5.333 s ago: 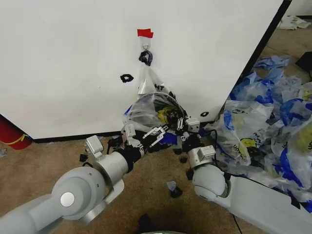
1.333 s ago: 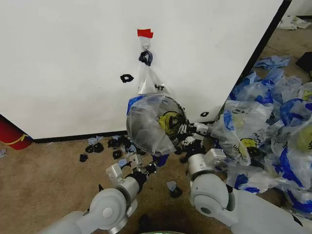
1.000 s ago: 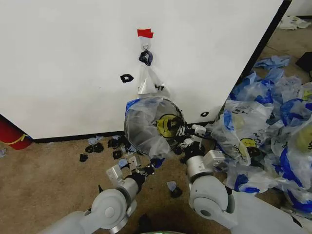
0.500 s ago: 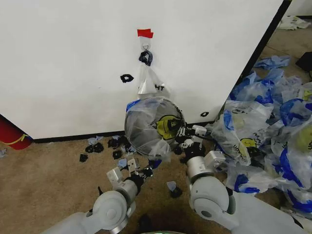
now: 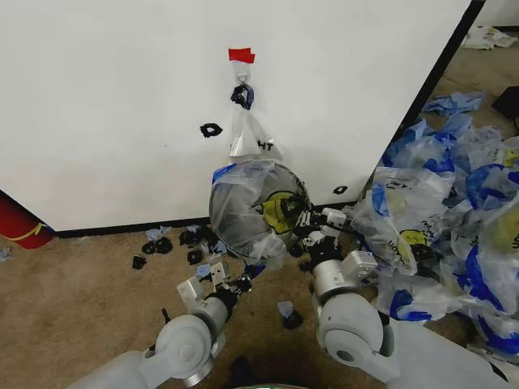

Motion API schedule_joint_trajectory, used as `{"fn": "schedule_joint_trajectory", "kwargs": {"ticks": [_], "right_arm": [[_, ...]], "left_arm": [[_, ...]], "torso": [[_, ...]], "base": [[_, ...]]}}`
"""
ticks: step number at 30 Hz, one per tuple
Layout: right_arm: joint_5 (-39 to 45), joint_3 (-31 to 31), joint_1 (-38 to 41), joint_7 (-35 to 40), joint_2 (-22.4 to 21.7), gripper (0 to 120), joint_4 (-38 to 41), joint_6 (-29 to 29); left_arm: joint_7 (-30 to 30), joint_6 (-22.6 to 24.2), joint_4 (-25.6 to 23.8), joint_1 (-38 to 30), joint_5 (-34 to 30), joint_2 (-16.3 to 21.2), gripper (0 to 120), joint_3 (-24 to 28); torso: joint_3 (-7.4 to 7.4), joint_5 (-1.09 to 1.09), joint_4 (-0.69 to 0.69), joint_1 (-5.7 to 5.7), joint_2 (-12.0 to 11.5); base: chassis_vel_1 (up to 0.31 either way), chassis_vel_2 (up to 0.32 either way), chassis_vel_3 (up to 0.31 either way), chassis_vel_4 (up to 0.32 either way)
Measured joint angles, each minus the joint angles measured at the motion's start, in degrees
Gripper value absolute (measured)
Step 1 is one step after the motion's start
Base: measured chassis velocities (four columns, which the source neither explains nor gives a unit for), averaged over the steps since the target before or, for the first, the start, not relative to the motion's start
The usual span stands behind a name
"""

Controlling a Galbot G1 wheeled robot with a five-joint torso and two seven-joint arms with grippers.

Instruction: Pick up the garbage bag from the wall and place it over the trash bin.

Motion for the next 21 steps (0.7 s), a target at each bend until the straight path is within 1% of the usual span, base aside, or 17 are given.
{"fn": "schedule_joint_trajectory", "kwargs": {"ticks": [2, 3, 5, 9, 12, 13, 17, 18, 21], "right_arm": [[0.01, 0.14, 0.55, 0.00, -0.04, 0, -0.27, 0.05], [0.01, 0.14, 0.55, 0.00, -0.04, 0, -0.27, 0.05], [0.04, 0.26, 0.92, 0.00, -0.14, 0, -0.49, 0.09], [0.06, 0.52, 0.98, 0.00, -0.26, 0, -0.84, 0.14], [0.06, 0.54, 0.91, 0.00, -0.23, 0, -0.89, 0.14], [0.06, 0.55, 0.79, 0.00, -0.11, 0, -0.98, 0.14], [0.07, 0.55, 0.70, 0.00, 0.20, 0, -1.07, 0.14], [0.07, 0.55, 0.70, 0.00, 0.20, 0, -1.07, 0.14], [0.19, 0.55, 1.04, 0.01, 0.34, 0, -1.08, 0.13]], "left_arm": [[-0.30, 0.16, -1.30, 0.33, 0.01, 0.58, 22, -0.20], [-0.30, 0.16, -1.30, 0.33, 0.01, 0.58, 22, -0.20], [-0.62, 0.44, -2.60, 0.68, 0.00, 1.06, 28, -0.61], [-0.94, 0.95, -4.82, 1.77, 0.11, 2.19, 45, -1.73], [-0.94, 1.01, -5.20, 2.09, 0.22, 2.43, 48, -2.05], [-0.97, 1.10, -5.91, 2.82, 0.36, 2.88, 58, -2.88], [-1.26, 1.70, -7.52, 5.12, 0.75, 3.77, 75, -4.79], [-1.26, 1.70, -7.52, 5.12, 0.75, 3.77, 75, -4.79], [-1.62, 2.09, -8.01, 6.79, 1.54, 3.99, 89, -5.87]], "torso": [[0.00, 0.01, 0.01, 0.00, 0.00], [0.00, 0.01, 0.01, 0.00, 0.00], [0.00, 0.00, 0.00, 0.00, 0.00], [0.00, 0.01, 0.00, 0.00, 0.00], [0.00, 0.00, 0.00, 0.00, 0.00], [0.00, 0.00, 0.00, 0.00, 0.00], [0.00, 0.01, 0.00, 0.00, 0.00], [0.00, 0.01, 0.00, 0.00, 0.00], [-0.01, 0.00, 0.01, 0.00, 0.00]], "base": [[0.000, 0.000, 0.000, 0.000], [0.000, 0.000, 0.000, 0.000], [0.000, 0.000, 0.000, 0.000], [0.000, 0.000, 0.000, 0.000], [0.000, 0.000, 0.000, 0.000], [0.000, 0.000, 0.000, 0.000], [0.000, 0.000, 0.000, 0.000], [0.000, 0.000, 0.000, 0.000], [0.000, 0.000, 0.000, 0.000]]}}
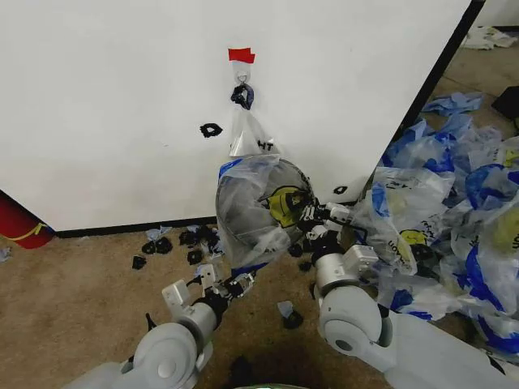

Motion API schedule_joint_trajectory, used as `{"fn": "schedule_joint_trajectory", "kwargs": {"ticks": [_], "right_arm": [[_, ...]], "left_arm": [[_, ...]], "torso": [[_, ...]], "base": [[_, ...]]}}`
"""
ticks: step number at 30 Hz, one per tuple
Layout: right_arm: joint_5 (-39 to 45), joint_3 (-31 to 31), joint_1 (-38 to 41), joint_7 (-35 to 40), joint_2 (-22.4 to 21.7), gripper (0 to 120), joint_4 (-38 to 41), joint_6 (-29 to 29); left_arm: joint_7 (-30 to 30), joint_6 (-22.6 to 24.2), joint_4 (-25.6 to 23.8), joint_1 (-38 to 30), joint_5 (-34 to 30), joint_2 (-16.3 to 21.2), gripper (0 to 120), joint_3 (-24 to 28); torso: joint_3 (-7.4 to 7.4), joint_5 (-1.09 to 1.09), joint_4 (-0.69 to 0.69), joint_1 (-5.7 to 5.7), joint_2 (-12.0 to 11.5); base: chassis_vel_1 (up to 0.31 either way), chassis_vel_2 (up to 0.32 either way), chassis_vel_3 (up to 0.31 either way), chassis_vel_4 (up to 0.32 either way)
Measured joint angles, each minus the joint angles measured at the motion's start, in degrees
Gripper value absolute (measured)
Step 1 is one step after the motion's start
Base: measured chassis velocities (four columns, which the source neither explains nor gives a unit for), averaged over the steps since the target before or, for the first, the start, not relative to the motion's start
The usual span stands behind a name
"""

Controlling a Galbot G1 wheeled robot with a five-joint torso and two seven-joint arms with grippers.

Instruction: Pick up the garbage bag from the wall and place it over the trash bin.

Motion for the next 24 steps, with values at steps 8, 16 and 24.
{"fn": "schedule_joint_trajectory", "kwargs": {"ticks": [8, 16, 24], "right_arm": [[0.07, 0.10, 0.06, 0.03, -0.34, 0, 0.23, -0.04], [0.03, 0.10, 0.05, 0.03, -0.62, 0, 0.45, -0.07], [-0.11, 1.38, -0.87, -0.19, -1.52, 0, 0.42, -0.05]], "left_arm": [[-1.86, 0.64, -0.16, 2.21, 2.05, 0.04, 99, -1.49], [-2.10, 0.67, 0.05, 1.80, 3.05, -0.21, 99, -1.48], [-3.33, 1.40, 0.28, 0.46, 4.28, 0.19, 99, -2.28]], "torso": [[0.00, 0.00, 0.00, 0.00, 0.00], [0.00, 0.00, 0.00, 0.00, 0.00], [0.00, 0.01, -0.01, 0.00, 0.00]], "base": [[0.000, 0.000, 0.000, 0.000], [0.000, 0.000, 0.000, 0.000], [0.000, 0.000, 0.000, 0.000]]}}
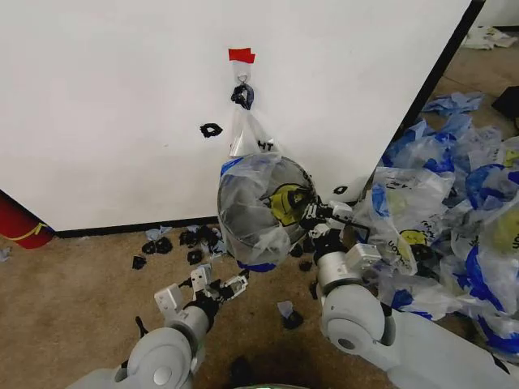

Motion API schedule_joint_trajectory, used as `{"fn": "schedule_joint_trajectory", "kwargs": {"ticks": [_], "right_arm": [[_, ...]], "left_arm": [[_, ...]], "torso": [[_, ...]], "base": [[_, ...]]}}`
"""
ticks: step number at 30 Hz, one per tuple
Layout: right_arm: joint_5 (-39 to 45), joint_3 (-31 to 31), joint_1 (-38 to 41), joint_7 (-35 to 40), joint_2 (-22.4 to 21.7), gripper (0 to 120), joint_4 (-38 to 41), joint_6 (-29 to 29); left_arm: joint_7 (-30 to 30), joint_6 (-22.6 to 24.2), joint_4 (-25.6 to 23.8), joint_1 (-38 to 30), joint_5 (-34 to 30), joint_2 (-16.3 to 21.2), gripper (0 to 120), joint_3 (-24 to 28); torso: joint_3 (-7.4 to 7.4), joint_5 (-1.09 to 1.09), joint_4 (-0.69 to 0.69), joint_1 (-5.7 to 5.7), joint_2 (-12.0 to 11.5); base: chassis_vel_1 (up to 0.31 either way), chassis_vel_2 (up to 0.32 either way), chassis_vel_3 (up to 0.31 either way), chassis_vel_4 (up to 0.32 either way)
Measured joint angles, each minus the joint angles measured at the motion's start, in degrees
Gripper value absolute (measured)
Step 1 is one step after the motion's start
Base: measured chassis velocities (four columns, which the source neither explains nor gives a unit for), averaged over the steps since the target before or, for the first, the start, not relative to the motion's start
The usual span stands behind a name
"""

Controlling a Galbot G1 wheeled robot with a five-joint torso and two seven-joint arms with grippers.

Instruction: Pick up the garbage bag from the wall and place it over the trash bin.

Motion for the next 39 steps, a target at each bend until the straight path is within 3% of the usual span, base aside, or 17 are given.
{"fn": "schedule_joint_trajectory", "kwargs": {"ticks": [4, 15, 22, 33, 39], "right_arm": [[-0.08, 0.97, -0.89, -0.32, -0.63, 0, -0.09, 0.08], [-1.12, 3.23, -4.21, -1.18, -1.69, 0, -0.08, 0.66], [-2.28, 3.41, -5.01, -1.67, -1.25, 0, -0.82, 0.90], [-2.91, 3.13, -4.47, -1.88, -1.34, 0, -1.12, 0.93], [-5.85, 1.87, -2.57, -3.26, -1.72, 0, -2.08, 0.95]], "left_arm": [[-1.62, 1.10, -0.18, -0.71, 1.03, 0.53, 99, -0.51], [-13.25, 7.15, 1.50, -3.30, 3.61, 0.47, 98, -4.65], [-12.37, 7.60, -0.82, -3.34, 6.91, 1.26, 90, -11.02], [-4.70, 5.64, -6.95, -3.90, 8.30, 2.65, 54, -18.73], [3.02, 2.61, -14.00, -4.40, 2.60, 4.90, 29, -19.25]], "torso": [[0.00, 0.00, 0.01, 0.00, 0.00], [0.00, -0.01, 0.00, 0.00, 0.00], [0.00, -0.01, 0.01, 0.00, 0.00], [0.00, -0.01, 0.00, 0.00, 0.00], [0.00, 0.01, 0.00, 0.00, 0.00]], "base": [[0.000, 0.000, 0.000, 0.000], [0.000, 0.000, 0.000, 0.000], [0.000, 0.000, 0.000, 0.000], [0.000, 0.000, 0.000, 0.000], [0.000, 0.000, 0.000, 0.000]]}}
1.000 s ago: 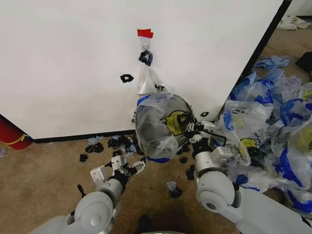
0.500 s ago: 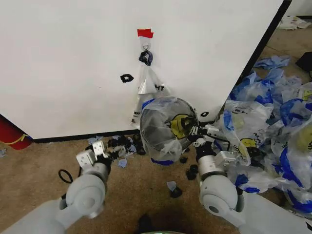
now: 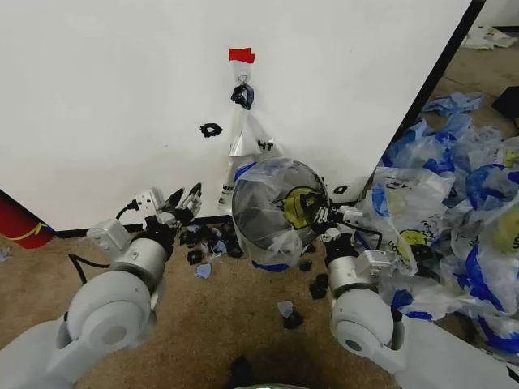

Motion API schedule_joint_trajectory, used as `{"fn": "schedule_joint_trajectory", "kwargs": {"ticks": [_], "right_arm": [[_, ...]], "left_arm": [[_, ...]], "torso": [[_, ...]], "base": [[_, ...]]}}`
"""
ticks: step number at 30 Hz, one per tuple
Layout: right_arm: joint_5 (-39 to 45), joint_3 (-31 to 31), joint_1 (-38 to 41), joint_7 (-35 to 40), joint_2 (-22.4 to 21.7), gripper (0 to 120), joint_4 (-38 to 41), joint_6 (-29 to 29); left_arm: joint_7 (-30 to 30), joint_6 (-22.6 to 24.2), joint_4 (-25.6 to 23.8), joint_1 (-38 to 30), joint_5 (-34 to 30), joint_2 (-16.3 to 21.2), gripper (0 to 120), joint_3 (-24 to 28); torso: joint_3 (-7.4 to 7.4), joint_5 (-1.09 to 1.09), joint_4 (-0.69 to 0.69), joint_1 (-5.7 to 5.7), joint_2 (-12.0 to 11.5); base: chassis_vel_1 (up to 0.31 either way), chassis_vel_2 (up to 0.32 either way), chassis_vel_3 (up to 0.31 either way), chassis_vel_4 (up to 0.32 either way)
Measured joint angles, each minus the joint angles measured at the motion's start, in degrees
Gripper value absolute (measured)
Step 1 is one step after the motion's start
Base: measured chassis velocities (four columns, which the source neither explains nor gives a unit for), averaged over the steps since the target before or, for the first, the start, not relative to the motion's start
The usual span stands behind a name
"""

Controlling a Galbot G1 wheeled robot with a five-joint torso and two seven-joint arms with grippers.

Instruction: Pick up the garbage bag from the wall and place it over the trash bin.

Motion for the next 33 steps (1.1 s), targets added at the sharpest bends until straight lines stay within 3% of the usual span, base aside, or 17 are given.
{"fn": "schedule_joint_trajectory", "kwargs": {"ticks": [9, 16, 33], "right_arm": [[-1.82, -7.54, 7.26, -0.67, -1.19, 0, -0.31, -1.13], [-4.10, -17.46, 14.53, -2.01, -3.13, 0, -0.94, -1.83], [-4.89, -27.69, 24.12, -3.11, -4.33, 0, 1.17, -2.88]], "left_arm": [[8.55, -1.04, -0.88, -3.84, -11.24, 1.72, 0, 7.00], [6.69, -1.31, -0.76, -4.27, -18.80, 1.49, 0, 8.97], [5.29, -2.13, 3.17, -4.20, -19.46, -0.04, 0, 11.30]], "torso": [[0.00, 0.00, 0.00, 0.00, 0.00], [0.00, -0.01, 0.02, 0.00, 0.00], [0.00, -0.01, 0.01, 0.00, 0.00]], "base": [[0.000, 0.000, 0.000, 0.000], [0.000, 0.000, 0.000, 0.000], [0.000, 0.000, 0.000, 0.000]]}}
